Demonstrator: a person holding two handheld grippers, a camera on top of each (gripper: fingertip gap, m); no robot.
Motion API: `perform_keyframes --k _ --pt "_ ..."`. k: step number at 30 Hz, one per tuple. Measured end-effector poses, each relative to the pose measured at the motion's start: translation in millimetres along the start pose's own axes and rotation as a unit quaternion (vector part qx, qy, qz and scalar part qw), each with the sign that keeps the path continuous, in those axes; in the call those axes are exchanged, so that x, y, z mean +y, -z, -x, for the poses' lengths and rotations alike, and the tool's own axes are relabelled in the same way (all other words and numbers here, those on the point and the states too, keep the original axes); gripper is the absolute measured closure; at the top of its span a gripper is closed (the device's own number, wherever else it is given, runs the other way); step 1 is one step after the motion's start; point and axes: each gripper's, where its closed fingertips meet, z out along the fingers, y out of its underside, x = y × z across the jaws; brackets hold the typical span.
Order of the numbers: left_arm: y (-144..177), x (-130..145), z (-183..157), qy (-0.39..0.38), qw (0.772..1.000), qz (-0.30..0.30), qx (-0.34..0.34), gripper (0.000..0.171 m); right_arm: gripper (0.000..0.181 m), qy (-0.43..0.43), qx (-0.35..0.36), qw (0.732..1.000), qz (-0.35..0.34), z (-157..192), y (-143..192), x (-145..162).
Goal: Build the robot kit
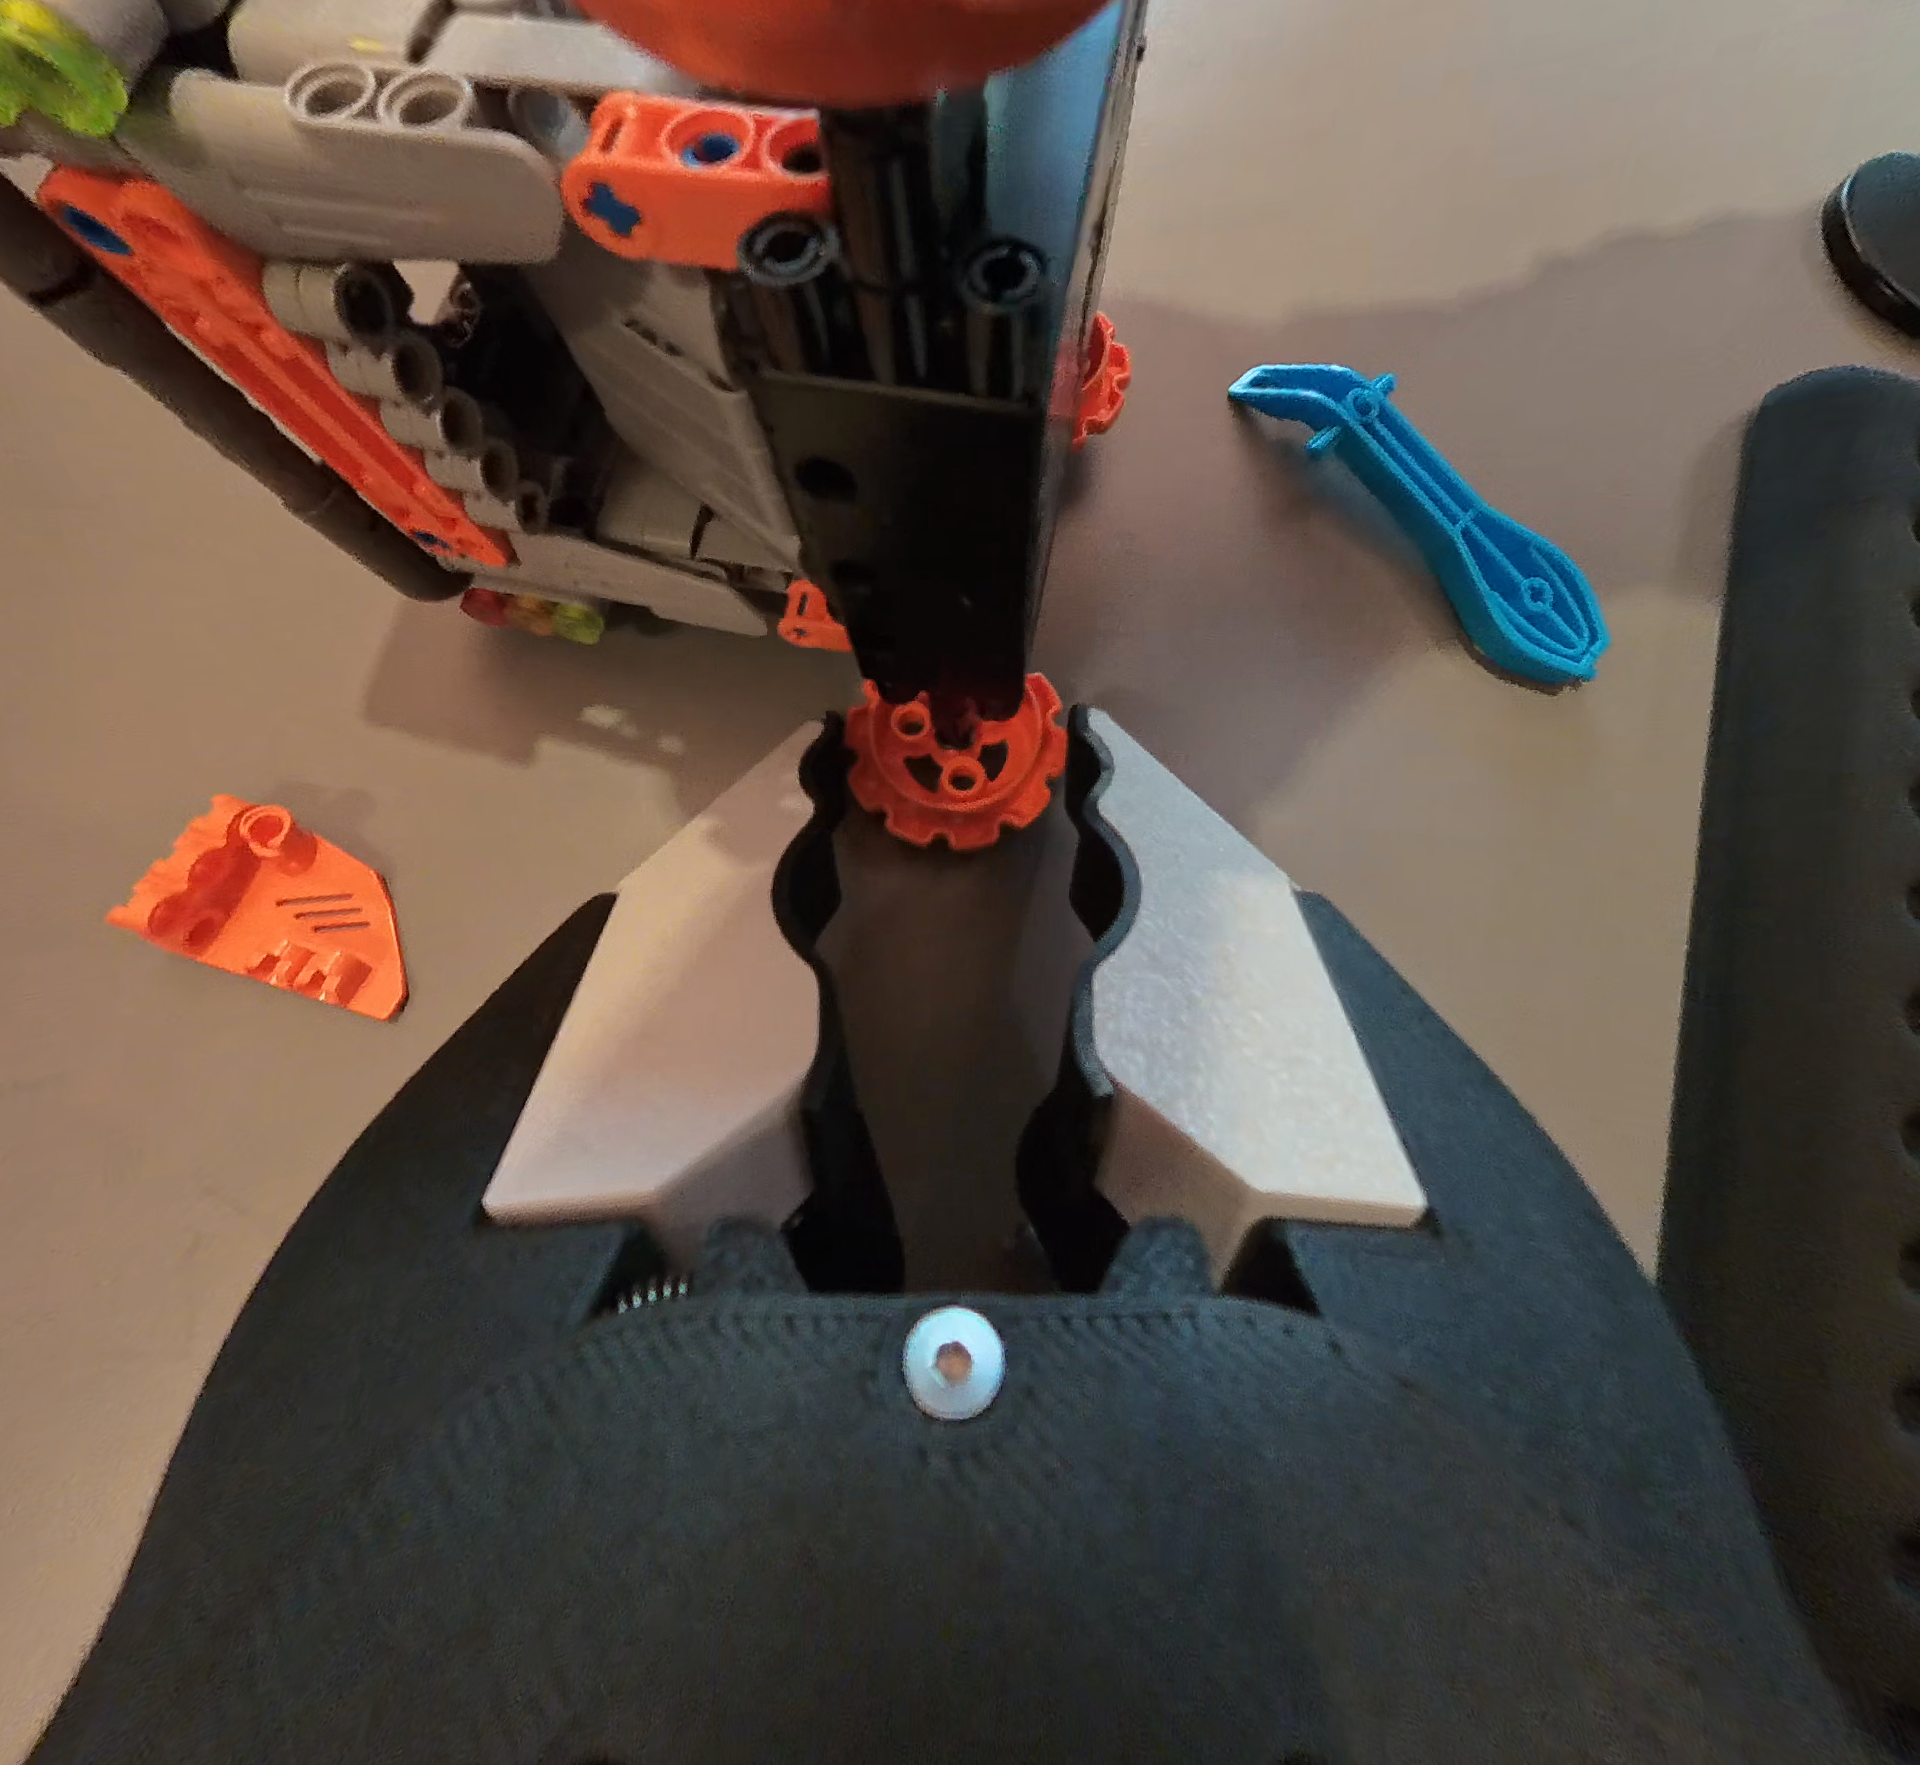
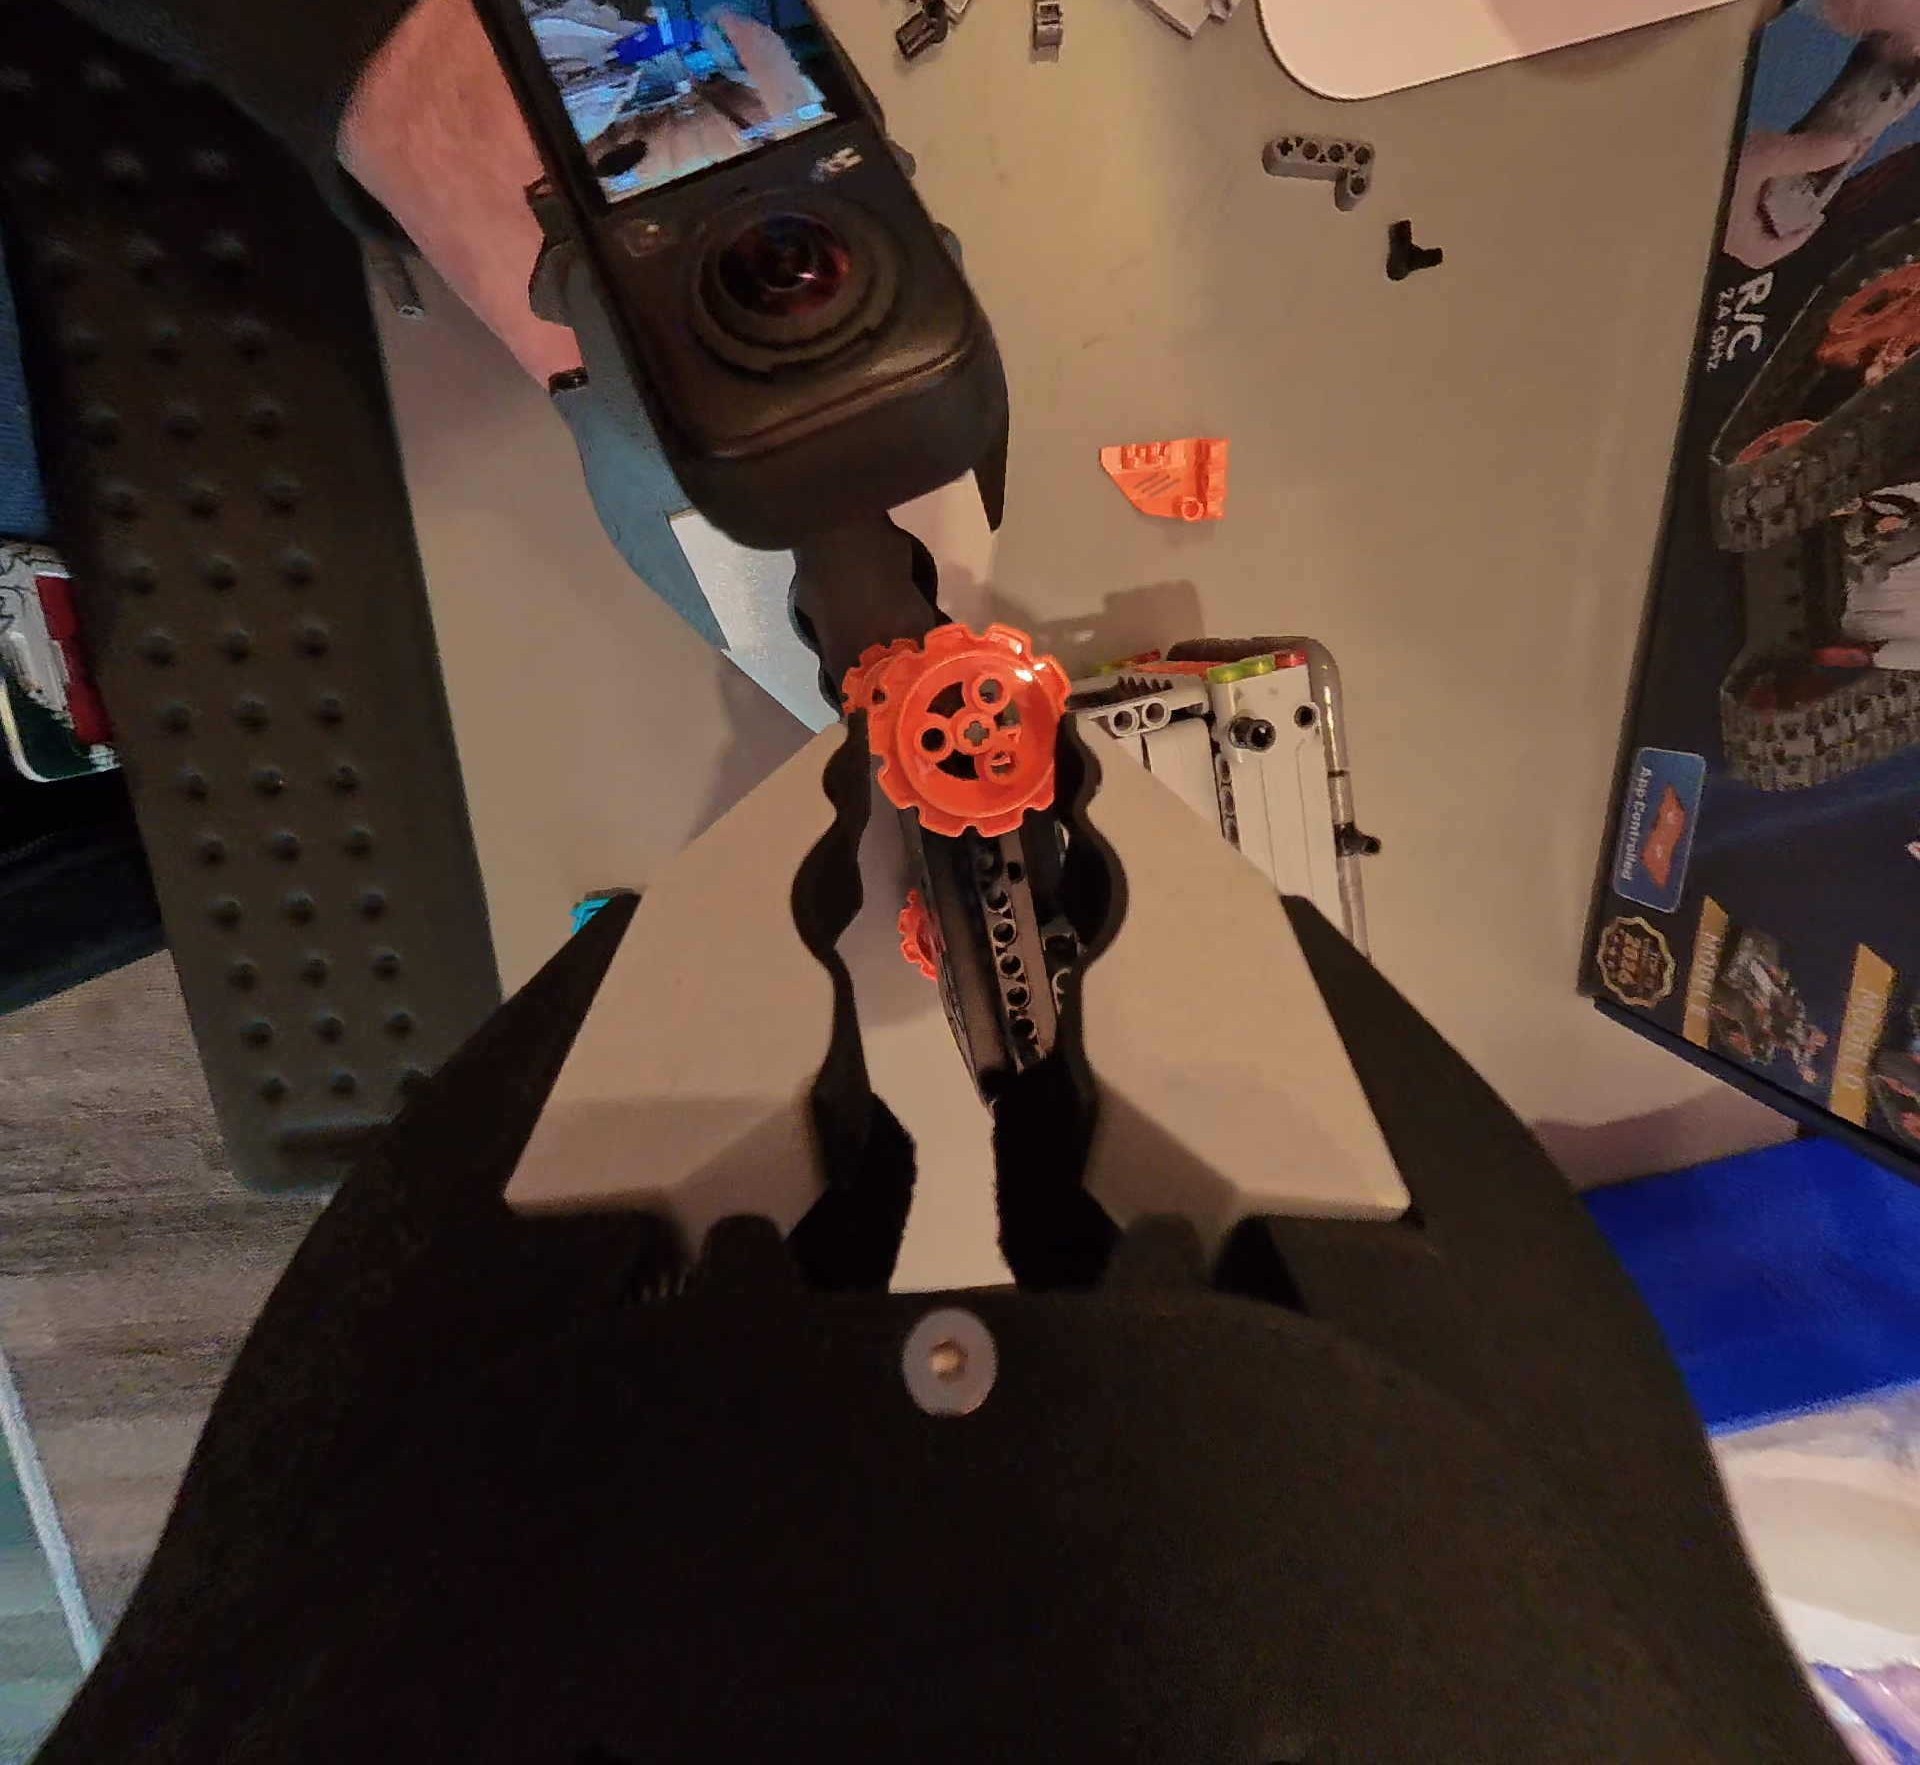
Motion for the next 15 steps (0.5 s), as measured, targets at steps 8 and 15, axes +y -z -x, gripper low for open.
perform_keyframes --k 8,15 --pt "-0.3 -0.8 -0.7 -0.012 1.000 -0.008 -0.002 0.131 0.148 0.004 -0.013 0.999 0.036 0.8 -0.4 1.3" --pt "-7.3 -5.9 -10.6 -0.033 0.999 -0.007 0.010 0.131 0.147 0.032 -0.026 0.997 0.066 6.3 -6.3 -5.7"
